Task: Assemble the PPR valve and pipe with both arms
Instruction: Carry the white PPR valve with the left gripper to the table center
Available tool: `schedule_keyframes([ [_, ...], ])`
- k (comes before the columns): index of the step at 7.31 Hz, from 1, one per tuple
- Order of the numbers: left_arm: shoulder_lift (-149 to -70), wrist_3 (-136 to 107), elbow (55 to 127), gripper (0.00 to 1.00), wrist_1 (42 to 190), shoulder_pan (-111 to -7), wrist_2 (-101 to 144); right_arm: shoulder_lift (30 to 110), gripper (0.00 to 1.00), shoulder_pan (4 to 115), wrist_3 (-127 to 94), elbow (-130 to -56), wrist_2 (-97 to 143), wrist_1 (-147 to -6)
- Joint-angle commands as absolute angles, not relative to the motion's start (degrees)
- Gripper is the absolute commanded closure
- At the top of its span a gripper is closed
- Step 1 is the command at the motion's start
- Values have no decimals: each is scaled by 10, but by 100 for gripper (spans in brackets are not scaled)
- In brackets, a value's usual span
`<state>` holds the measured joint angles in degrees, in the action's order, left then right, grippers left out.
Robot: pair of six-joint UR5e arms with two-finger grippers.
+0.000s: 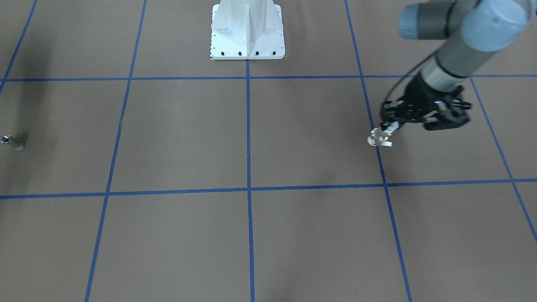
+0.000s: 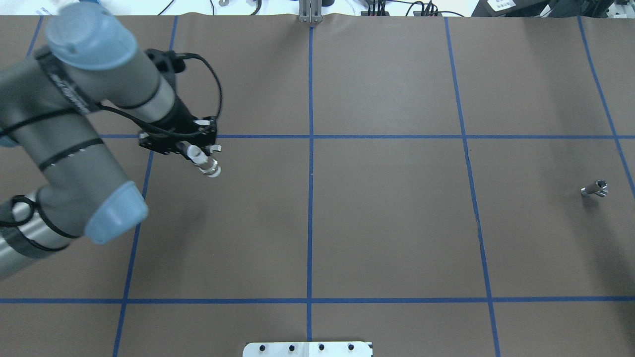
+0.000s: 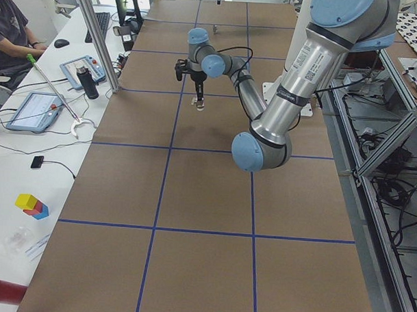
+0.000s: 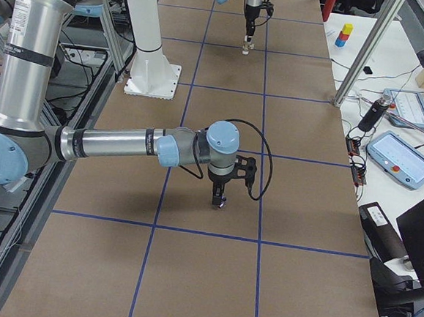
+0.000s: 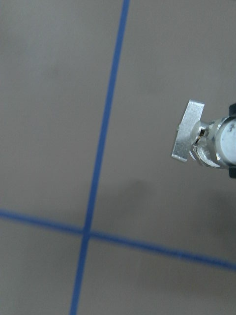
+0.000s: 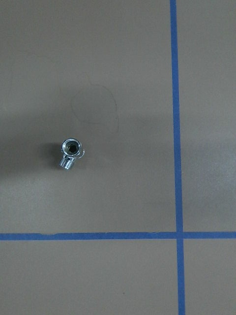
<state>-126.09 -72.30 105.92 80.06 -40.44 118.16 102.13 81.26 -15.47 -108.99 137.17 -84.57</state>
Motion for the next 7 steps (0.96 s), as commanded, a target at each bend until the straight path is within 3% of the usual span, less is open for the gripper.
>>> schedule_keyframes([
  [1,-1406,-814,919,100,798,-344,1141,1021,0,810,-155,-1089,1372,-846],
  [2,-1445,-818,866,100,802,-331,1134,1021,0,809,-156,-1088,1372,-846],
  [7,-1443,-829,826,100,864,-314,1116,1021,0,809,-155,-1088,1372,-846],
])
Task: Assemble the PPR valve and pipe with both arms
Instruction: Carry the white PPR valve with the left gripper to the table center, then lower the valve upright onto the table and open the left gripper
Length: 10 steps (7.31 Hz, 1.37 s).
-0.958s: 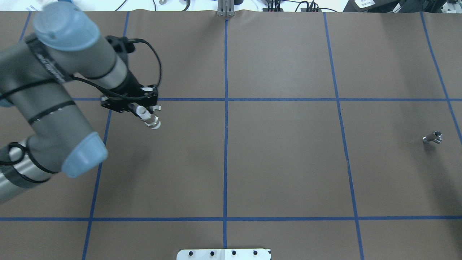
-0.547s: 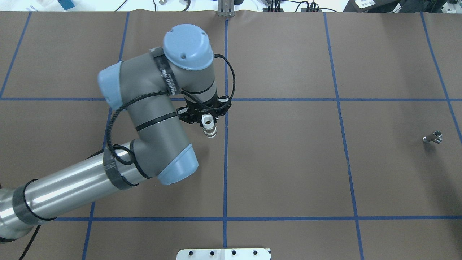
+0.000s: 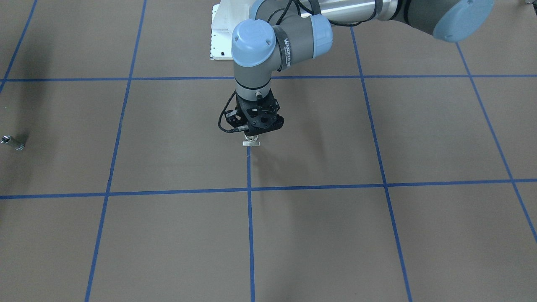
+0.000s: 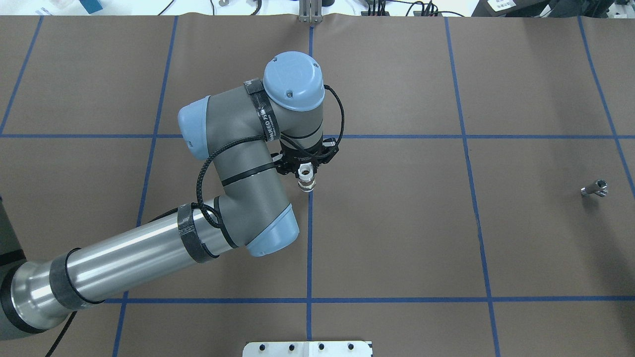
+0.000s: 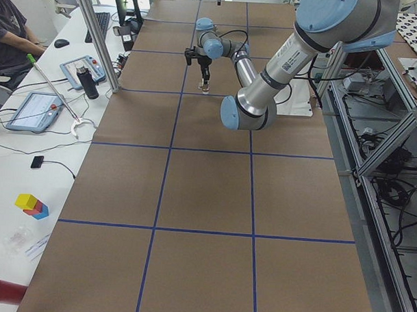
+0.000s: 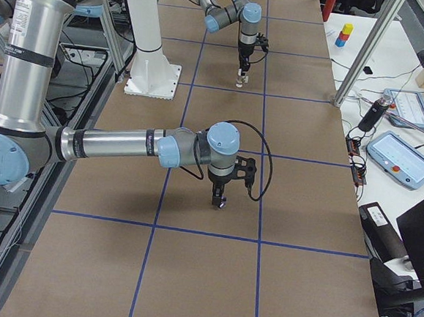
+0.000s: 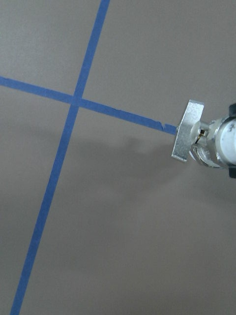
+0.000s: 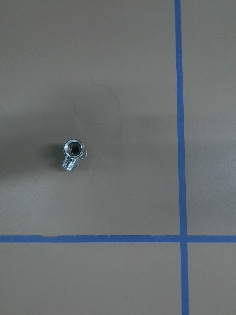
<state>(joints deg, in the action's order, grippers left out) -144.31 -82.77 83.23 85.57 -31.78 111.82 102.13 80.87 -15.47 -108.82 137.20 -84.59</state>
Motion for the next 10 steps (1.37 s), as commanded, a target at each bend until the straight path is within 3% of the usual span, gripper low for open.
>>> schedule_keyframes([
  [1,-1443,-829,822,100,866,-314,1117,1021,0,809,-155,-1088,1372,-846],
  [5,-1443,-828,816,100,868,-309,1117,1023,0,809,-155,-1088,1372,-846],
  [6,-1444,-828,816,82,869,-308,1117,1023,0,809,-155,-1088,1372,-846],
  [7,-1444,-825,817,39,870,-308,1117,1023,0,809,-155,-1088,1372,-846],
  [8,-1441,-825,816,11,883,-308,1117,1023,0,809,-155,-1086,1372,-846],
  [9,-1441,-826,816,1,886,-308,1117,1023,0,808,-156,-1086,1372,-846],
  [10,-1441,-824,823,1,883,-309,1119,1023,0,806,-166,-1086,1374,-846],
])
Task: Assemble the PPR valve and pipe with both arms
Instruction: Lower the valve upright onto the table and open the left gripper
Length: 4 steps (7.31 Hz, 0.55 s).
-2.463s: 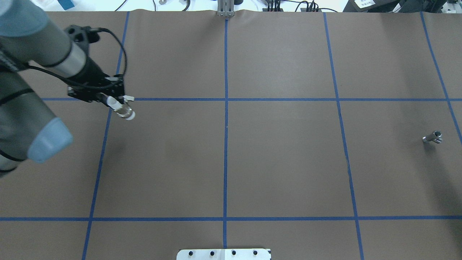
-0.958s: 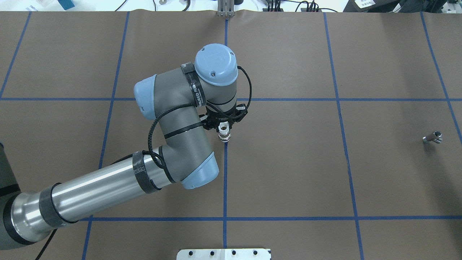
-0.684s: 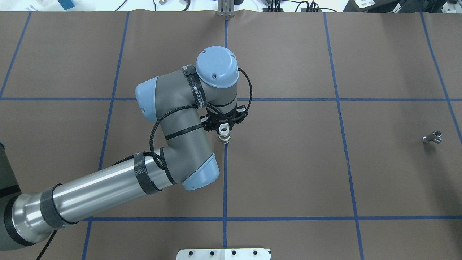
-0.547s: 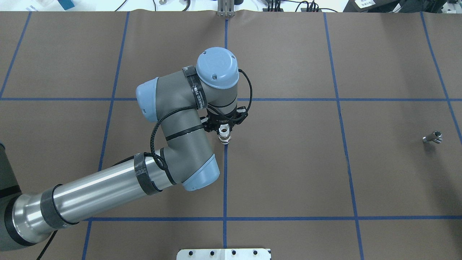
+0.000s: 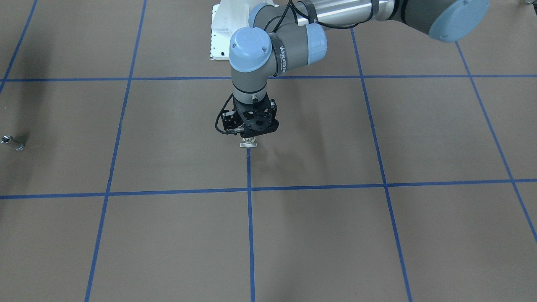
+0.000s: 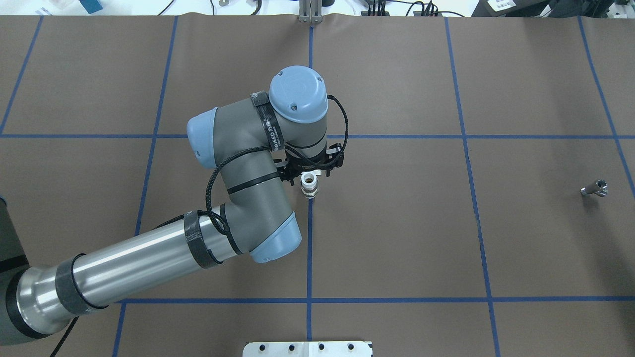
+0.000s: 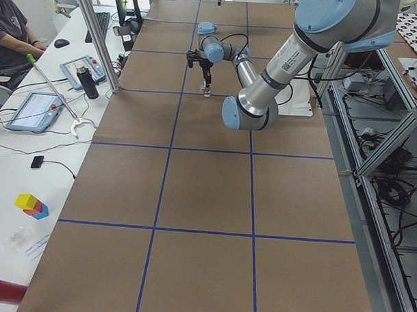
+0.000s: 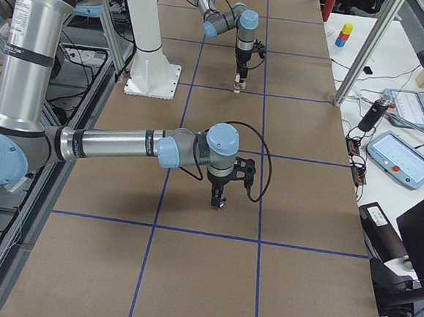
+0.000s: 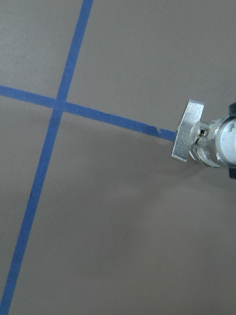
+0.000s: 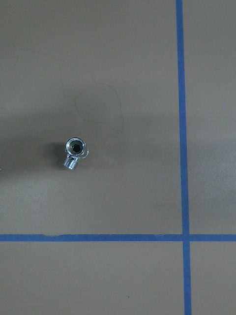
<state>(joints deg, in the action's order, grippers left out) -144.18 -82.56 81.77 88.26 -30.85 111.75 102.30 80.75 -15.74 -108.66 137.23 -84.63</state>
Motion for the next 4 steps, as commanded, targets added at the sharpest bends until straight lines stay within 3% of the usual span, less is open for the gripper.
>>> schedule_keyframes([
  [1,-1441,-824,843,1,878,-314,1121,1023,0,792,-167,-1086,1373,-846],
  [4,-1314,-763,991,1,876,-337,1123,1016,0,737,-183,-1071,1353,-845],
])
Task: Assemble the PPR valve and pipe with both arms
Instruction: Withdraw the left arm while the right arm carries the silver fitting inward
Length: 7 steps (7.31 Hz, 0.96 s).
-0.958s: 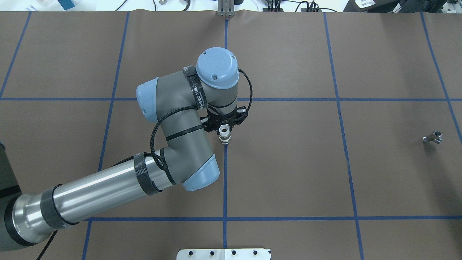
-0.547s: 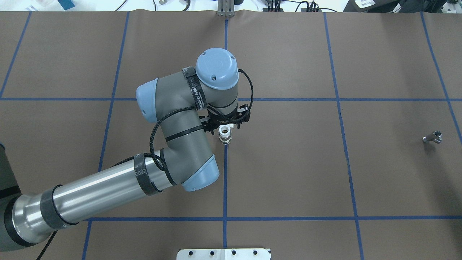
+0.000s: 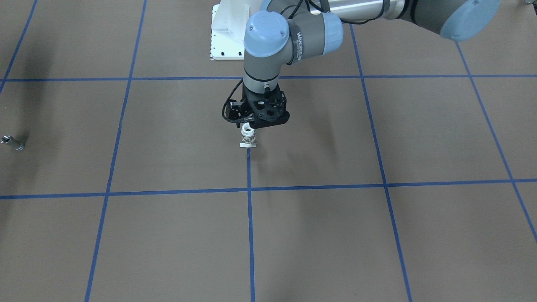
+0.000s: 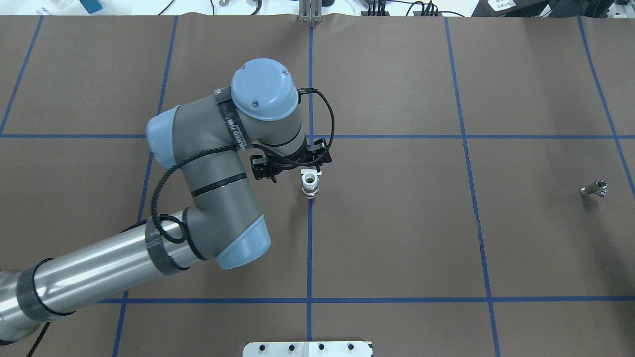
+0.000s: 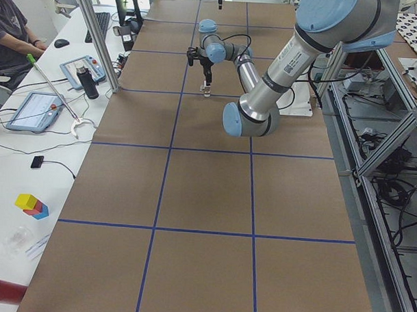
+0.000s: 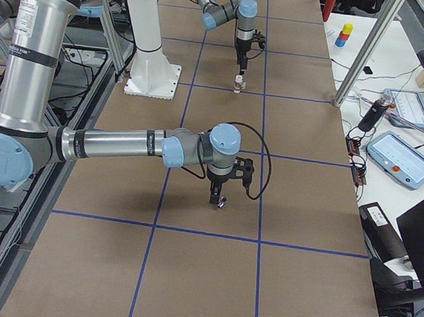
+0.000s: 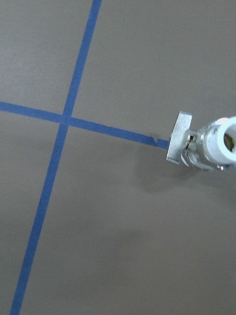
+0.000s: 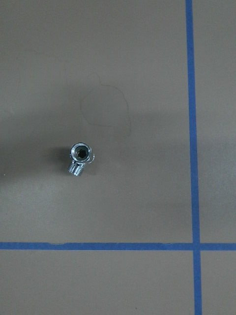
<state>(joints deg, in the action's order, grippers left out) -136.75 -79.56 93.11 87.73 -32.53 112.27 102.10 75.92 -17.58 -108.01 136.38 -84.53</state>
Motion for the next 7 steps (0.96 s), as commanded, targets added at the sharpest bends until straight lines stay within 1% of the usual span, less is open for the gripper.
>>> schedule_keyframes([
  [1,-1284,-738,1020,1,875,-351,1137,995,1,723,-193,-1057,1344,-845],
  [2,-1249,-710,1043,1,877,-357,1155,965,1,698,-240,-1036,1322,-846],
  [3,-1238,-705,1055,1,877,-363,1155,954,1,691,-244,-1000,1320,-838],
  [4,-1237,-706,1055,1,876,-363,1155,948,2,685,-258,-955,1320,-780],
  [5,-1236,-706,1056,1,876,-364,1155,945,3,666,-308,-942,1318,-751],
  [7,-1227,-706,1057,1,877,-363,1155,944,8,652,-311,-940,1316,-746],
])
